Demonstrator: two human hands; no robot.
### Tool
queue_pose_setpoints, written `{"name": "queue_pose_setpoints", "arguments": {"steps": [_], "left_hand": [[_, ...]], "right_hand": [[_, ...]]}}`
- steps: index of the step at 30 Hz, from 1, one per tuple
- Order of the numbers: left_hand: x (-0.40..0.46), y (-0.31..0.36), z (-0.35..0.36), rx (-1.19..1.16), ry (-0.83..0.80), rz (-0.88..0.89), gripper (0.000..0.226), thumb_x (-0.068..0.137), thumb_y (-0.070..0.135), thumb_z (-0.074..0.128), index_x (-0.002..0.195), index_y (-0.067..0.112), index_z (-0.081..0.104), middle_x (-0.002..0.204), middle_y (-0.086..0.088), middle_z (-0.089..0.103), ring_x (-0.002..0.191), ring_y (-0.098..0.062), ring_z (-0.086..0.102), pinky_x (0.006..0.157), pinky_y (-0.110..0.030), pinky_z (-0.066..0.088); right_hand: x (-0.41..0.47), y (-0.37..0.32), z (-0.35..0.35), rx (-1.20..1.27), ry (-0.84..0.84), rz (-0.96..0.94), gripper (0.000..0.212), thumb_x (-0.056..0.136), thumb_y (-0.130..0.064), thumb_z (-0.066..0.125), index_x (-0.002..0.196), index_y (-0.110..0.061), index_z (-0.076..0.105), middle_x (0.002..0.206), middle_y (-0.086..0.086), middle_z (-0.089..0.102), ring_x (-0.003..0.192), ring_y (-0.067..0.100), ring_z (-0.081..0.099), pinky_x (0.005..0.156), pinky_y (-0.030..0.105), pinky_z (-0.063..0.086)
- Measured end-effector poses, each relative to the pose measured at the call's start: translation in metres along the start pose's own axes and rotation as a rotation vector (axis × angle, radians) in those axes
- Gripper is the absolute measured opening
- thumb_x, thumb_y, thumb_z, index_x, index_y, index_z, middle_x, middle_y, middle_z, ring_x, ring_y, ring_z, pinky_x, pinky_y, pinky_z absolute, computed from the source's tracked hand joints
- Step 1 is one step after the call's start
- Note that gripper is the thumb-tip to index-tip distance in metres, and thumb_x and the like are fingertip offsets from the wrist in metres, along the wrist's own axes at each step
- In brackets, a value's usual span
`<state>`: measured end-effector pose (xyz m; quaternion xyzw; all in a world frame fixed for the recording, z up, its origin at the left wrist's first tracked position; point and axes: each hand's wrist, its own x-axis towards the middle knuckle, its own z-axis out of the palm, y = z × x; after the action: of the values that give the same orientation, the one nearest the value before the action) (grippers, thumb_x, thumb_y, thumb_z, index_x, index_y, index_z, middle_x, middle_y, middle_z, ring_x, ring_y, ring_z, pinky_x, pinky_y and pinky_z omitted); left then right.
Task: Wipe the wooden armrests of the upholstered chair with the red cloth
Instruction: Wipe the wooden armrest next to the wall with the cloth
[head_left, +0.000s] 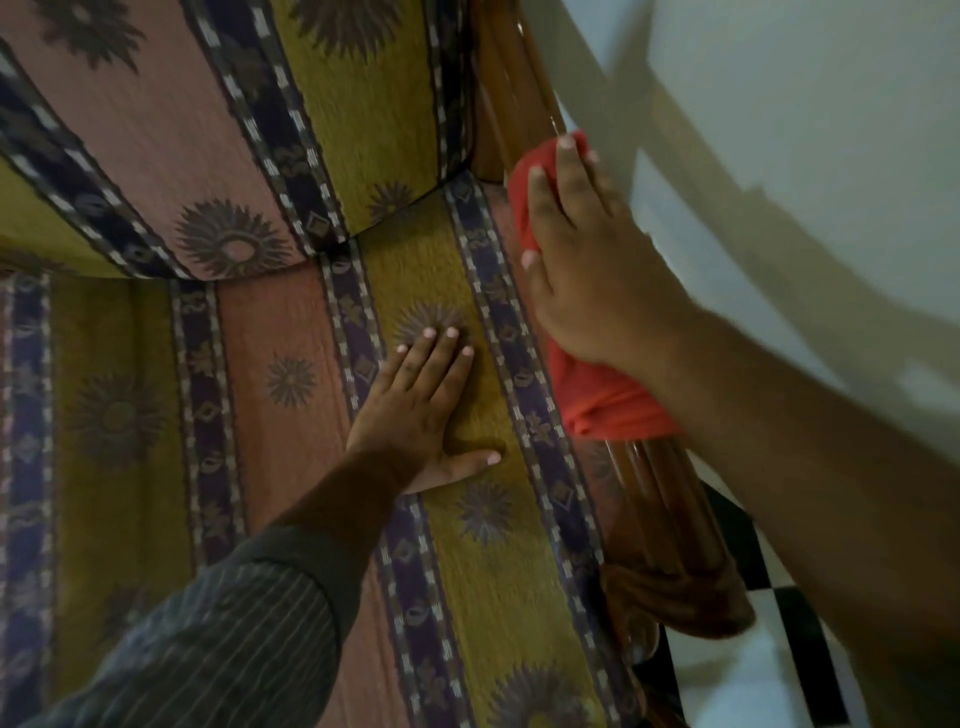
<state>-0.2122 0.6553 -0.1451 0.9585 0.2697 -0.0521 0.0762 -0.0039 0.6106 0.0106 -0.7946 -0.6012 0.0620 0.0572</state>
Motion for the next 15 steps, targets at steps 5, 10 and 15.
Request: {"name": "queue_pose_setpoints", "arguments": {"steps": [5,10,15], "left_hand": [[0.000,-0.001,0.000,-0.041,-0.001,0.019,0.119,0.074,0.096,0.019,0.158,0.014,0.000,0.167,-0.009,-0.005,0.153,-0.027,-0.012,0.123,-0.049,-0.002],[0.001,-0.006,0.000,-0.071,-0.001,0.043,0.119,0.075,0.095,0.022,0.158,0.012,0.003,0.167,-0.010,0.000,0.154,-0.028,-0.007,0.123,-0.049,-0.002],[0.000,-0.006,-0.001,-0.098,-0.006,0.057,0.119,0.075,0.094,0.027,0.158,0.012,0.009,0.167,-0.011,0.006,0.154,-0.030,0.000,0.123,-0.051,0.004]], "right_hand": [[0.072,0.000,-0.006,0.002,0.046,0.021,0.068,0.105,-0.031,0.035,0.158,-0.006,0.000,0.168,0.018,-0.005,0.155,0.036,-0.006,0.126,0.048,0.009],[0.093,-0.006,-0.013,0.051,0.056,0.069,0.066,0.106,-0.032,0.034,0.159,-0.006,0.004,0.168,0.019,0.004,0.155,0.036,0.003,0.126,0.045,0.010],[0.027,-0.006,-0.014,0.071,0.075,0.061,0.060,0.104,-0.030,0.038,0.156,-0.005,0.024,0.163,0.018,0.026,0.149,0.035,0.024,0.122,0.046,0.022]]}}
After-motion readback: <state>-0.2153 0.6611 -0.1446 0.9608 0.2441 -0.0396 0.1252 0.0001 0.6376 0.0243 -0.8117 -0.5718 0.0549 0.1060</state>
